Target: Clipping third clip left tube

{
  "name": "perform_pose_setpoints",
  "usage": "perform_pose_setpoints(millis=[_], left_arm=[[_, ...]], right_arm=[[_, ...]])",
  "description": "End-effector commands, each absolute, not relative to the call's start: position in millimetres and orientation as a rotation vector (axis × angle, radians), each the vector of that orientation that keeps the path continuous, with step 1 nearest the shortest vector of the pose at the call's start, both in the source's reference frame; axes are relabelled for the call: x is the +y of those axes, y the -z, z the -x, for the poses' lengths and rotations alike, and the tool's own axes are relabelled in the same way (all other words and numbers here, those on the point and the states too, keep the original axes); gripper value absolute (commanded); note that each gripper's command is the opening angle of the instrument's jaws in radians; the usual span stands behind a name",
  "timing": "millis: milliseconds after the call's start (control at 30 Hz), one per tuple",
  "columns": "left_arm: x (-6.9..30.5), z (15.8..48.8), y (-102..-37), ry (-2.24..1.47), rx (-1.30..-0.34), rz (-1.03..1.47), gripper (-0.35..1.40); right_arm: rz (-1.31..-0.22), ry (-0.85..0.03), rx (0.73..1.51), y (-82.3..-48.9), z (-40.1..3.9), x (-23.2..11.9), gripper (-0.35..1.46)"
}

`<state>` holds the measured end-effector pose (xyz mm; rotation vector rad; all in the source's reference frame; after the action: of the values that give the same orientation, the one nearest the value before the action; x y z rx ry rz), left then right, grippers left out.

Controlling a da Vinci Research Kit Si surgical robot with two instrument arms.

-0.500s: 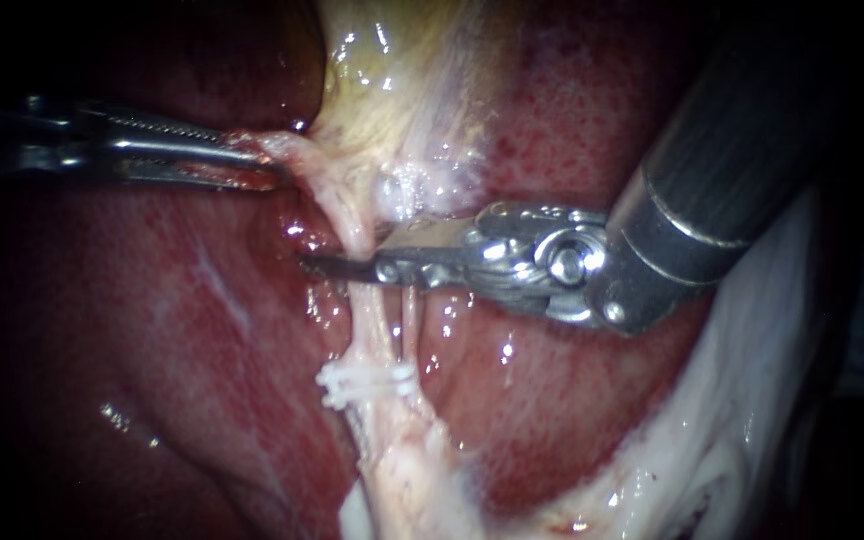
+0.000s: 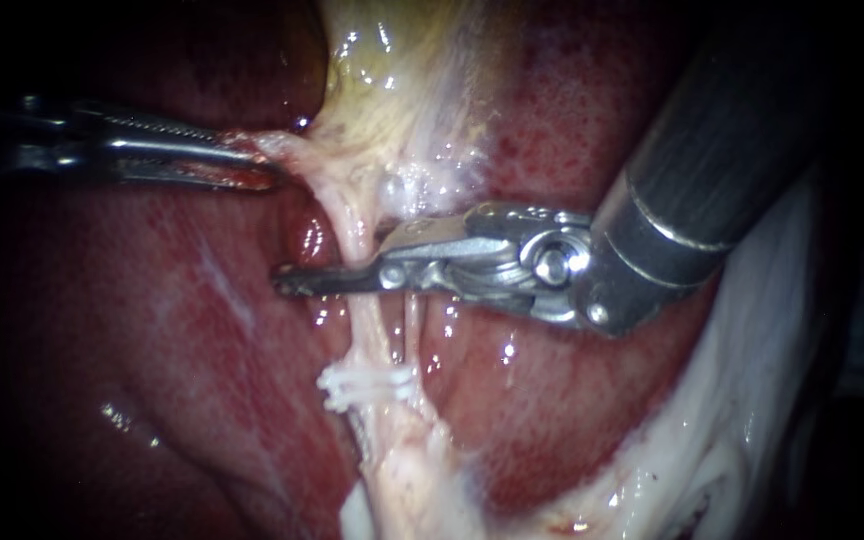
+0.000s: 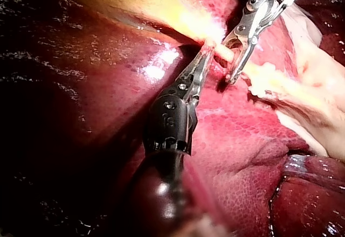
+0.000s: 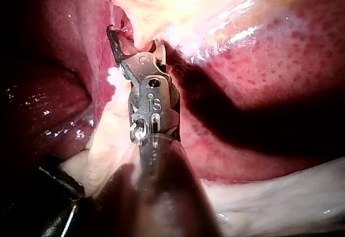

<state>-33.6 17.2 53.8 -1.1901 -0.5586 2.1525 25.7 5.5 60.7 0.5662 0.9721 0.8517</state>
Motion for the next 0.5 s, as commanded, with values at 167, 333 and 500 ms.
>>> perform_pose_setpoints(millis=[167,333,500], left_arm=[[17.2,33.4,-53.7,-2.153,-0.562,1.192,-0.35],[17.2,33.3,-53.7,-2.153,-0.562,1.192,-0.35],[17.2,33.3,-53.6,-2.153,-0.562,1.192,-0.35]], right_arm=[[-0.631,-0.780,1.008,-60.4,-24.4,5.6,0.50],[-0.720,-0.706,1.072,-60.3,-23.2,5.5,0.50],[-0.856,-0.678,1.109,-60.3,-22.7,5.4,0.50]])
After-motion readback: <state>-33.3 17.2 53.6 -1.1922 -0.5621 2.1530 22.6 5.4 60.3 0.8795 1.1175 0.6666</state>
